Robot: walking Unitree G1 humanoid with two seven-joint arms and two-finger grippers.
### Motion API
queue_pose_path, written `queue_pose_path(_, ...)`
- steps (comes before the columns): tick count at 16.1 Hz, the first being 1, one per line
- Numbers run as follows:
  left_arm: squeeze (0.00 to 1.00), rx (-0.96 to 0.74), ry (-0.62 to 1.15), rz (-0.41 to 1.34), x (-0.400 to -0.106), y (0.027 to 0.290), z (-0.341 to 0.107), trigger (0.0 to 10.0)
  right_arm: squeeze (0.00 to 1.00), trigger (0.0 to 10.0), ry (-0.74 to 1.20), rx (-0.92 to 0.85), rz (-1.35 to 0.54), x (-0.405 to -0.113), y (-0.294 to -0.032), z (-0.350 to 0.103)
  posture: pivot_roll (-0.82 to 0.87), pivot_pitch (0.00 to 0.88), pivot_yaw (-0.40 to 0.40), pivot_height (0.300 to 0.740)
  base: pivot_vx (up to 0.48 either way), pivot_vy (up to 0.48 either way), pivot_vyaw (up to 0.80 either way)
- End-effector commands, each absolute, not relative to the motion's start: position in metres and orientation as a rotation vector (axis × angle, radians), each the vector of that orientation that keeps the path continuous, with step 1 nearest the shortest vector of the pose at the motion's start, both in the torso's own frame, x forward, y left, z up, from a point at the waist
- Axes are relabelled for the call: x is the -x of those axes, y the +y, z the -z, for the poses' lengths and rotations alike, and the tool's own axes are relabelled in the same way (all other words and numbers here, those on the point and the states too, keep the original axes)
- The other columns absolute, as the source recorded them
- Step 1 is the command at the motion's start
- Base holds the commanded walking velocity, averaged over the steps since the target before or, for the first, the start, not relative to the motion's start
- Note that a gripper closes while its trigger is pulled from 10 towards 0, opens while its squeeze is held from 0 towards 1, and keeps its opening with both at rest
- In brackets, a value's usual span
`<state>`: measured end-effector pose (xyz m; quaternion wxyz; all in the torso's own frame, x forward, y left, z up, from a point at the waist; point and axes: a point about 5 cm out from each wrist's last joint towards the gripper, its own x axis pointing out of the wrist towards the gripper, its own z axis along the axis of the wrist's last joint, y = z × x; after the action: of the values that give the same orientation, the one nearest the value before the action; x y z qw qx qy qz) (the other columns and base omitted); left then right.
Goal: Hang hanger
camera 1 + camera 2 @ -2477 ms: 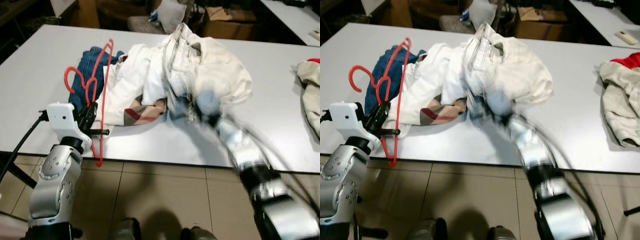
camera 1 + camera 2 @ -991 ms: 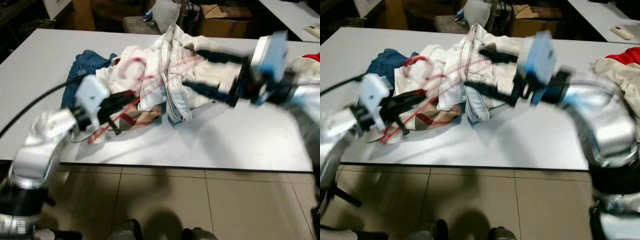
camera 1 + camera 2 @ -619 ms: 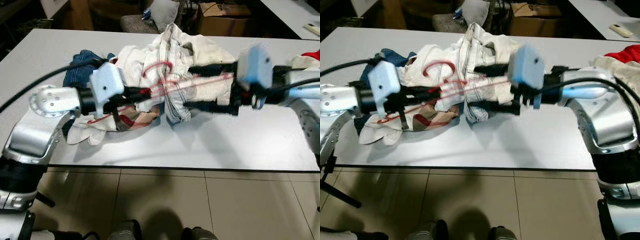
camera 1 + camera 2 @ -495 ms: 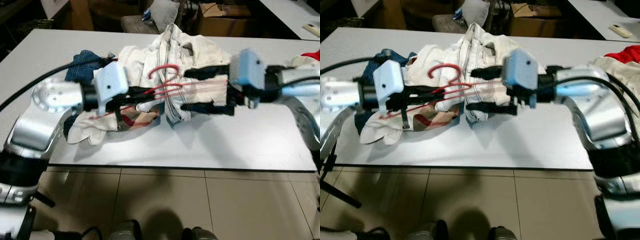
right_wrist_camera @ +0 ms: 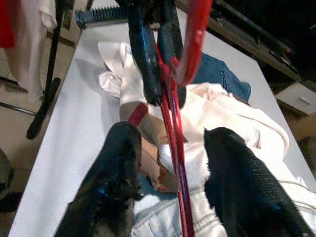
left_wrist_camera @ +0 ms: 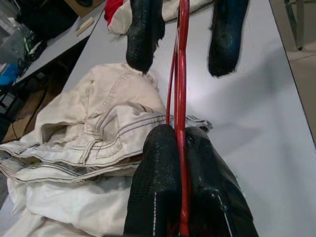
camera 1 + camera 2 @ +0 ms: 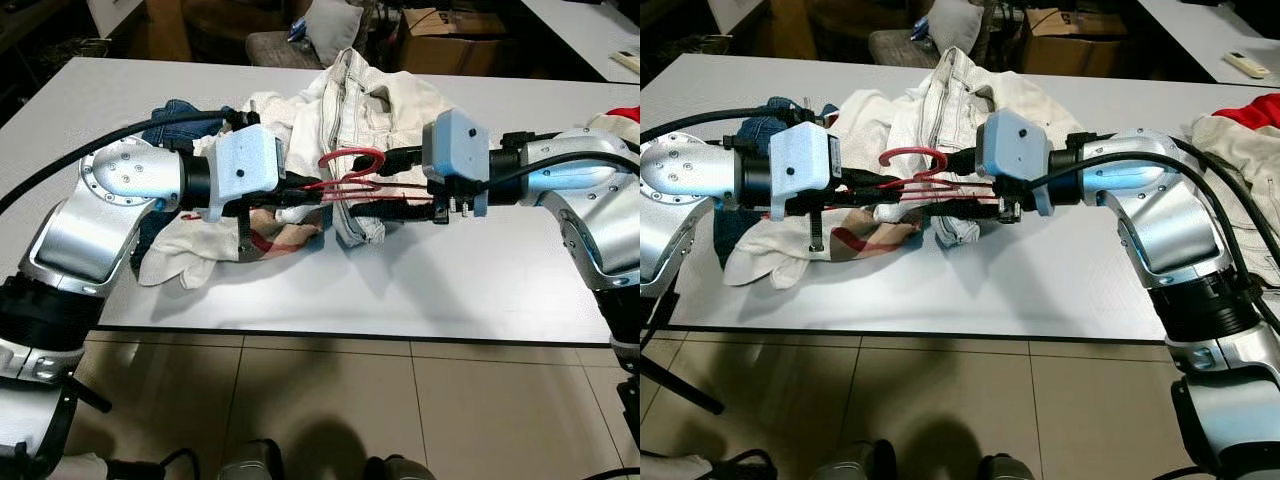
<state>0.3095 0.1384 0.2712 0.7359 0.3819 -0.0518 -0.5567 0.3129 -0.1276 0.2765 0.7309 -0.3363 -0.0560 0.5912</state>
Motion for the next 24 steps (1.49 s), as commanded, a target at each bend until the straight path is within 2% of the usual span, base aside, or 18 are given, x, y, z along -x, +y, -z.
queue_pose_path(1,0.00,-0.882,-0.119,1.237,-0.309,0.137,-0.276,10.0,0.00,0.0,-0.108,0.755,-1.297,-0.314,-0.126,-0.276,-0.08,0.075,0.018,0.740,0.000,0.000,0.00)
queue_pose_path(12,0.00,-0.924,-0.139,1.261,-0.313,0.131,-0.281,10.0,0.00,0.0,-0.069,0.769,-1.274,-0.319,-0.125,-0.267,-0.08,0.073,0.024,0.740,0.000,0.000,0.00)
queue_pose_path(15,0.00,-0.887,-0.137,1.277,-0.313,0.132,-0.282,10.0,0.00,0.0,-0.067,0.762,-1.275,-0.318,-0.126,-0.265,-0.08,0.073,0.025,0.740,0.000,0.000,0.00)
queue_pose_path(16,0.93,-0.873,-0.154,1.286,-0.312,0.132,-0.284,10.0,0.00,0.0,-0.067,0.759,-1.278,-0.317,-0.127,-0.264,-0.08,0.072,0.027,0.740,0.000,0.000,0.00)
queue_pose_path(17,1.00,-0.851,-0.168,1.292,-0.311,0.133,-0.284,10.0,0.00,0.0,-0.066,0.755,-1.280,-0.316,-0.127,-0.263,-0.08,0.072,0.027,0.740,0.000,0.000,0.00)
queue_pose_path(19,1.00,-0.740,-0.197,1.320,-0.301,0.148,-0.286,10.0,0.00,0.0,-0.050,0.727,-1.258,-0.308,-0.135,-0.256,-0.08,0.067,0.037,0.740,0.000,0.000,0.00)
queue_pose_path(21,1.00,-0.656,-0.242,1.341,-0.294,0.152,-0.291,10.0,0.00,0.0,-0.030,0.719,-1.245,-0.305,-0.139,-0.251,-0.09,0.065,0.040,0.740,0.000,0.000,0.00)
queue_pose_path(23,1.00,-0.431,-0.349,1.306,-0.285,0.159,-0.300,10.0,0.00,0.0,0.002,0.677,-1.199,-0.296,-0.149,-0.240,-0.09,0.066,0.044,0.740,0.000,0.000,0.00)
queue_pose_path(24,1.00,-0.350,-0.380,1.215,-0.286,0.168,-0.298,10.0,0.00,0.0,0.006,0.633,-1.145,-0.293,-0.154,-0.237,-0.09,0.067,0.043,0.740,0.000,0.000,0.00)
